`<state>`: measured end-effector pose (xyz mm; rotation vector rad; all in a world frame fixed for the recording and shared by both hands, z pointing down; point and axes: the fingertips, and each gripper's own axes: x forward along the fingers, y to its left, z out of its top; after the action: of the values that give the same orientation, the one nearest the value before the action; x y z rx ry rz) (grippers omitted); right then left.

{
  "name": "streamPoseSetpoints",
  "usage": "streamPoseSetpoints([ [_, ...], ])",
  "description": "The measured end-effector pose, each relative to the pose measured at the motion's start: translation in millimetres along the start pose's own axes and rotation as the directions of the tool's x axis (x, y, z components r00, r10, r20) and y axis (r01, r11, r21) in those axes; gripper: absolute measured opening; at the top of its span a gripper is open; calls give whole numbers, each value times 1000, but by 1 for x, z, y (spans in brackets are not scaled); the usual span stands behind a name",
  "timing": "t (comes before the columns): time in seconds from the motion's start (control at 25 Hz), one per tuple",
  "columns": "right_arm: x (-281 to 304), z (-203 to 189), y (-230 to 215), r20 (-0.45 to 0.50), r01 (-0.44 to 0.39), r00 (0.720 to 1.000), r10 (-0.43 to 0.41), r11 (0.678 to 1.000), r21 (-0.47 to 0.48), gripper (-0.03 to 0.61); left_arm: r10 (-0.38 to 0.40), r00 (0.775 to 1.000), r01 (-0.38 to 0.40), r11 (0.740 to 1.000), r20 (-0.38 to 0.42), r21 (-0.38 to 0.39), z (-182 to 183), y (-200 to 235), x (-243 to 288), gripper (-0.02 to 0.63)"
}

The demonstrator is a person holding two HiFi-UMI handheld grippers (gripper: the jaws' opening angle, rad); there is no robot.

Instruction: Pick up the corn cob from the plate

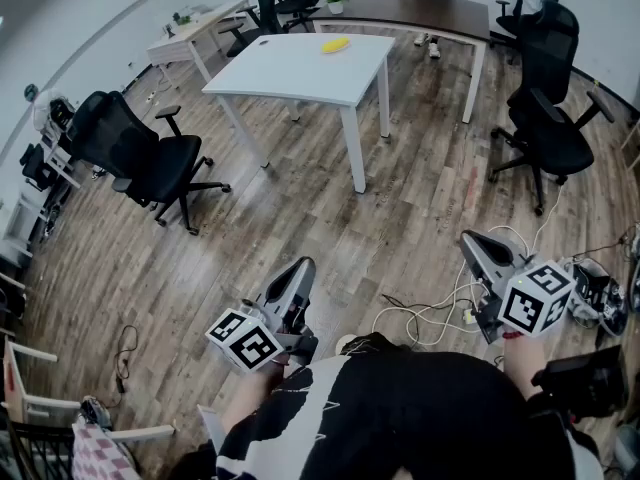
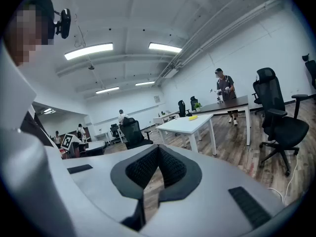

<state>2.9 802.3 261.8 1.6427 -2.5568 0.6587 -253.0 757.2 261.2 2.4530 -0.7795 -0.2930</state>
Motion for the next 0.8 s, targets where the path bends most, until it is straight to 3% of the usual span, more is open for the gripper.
streamPoseSetpoints([
  [0.28, 27, 3, -2, -1, 24, 1000, -24, 1000, 6, 14, -10, 1000, 9, 1000, 8, 13, 19, 26, 9, 15],
  [0.52, 66, 22, 12, 23, 49, 999, -49, 999, 10, 14, -32, 999, 32, 999, 8, 22, 57, 63, 8, 15],
  [0.8, 131, 30, 34, 2, 79, 997, -79, 997, 5, 14, -36, 997, 38, 999, -67, 36, 84, 107, 8, 15],
])
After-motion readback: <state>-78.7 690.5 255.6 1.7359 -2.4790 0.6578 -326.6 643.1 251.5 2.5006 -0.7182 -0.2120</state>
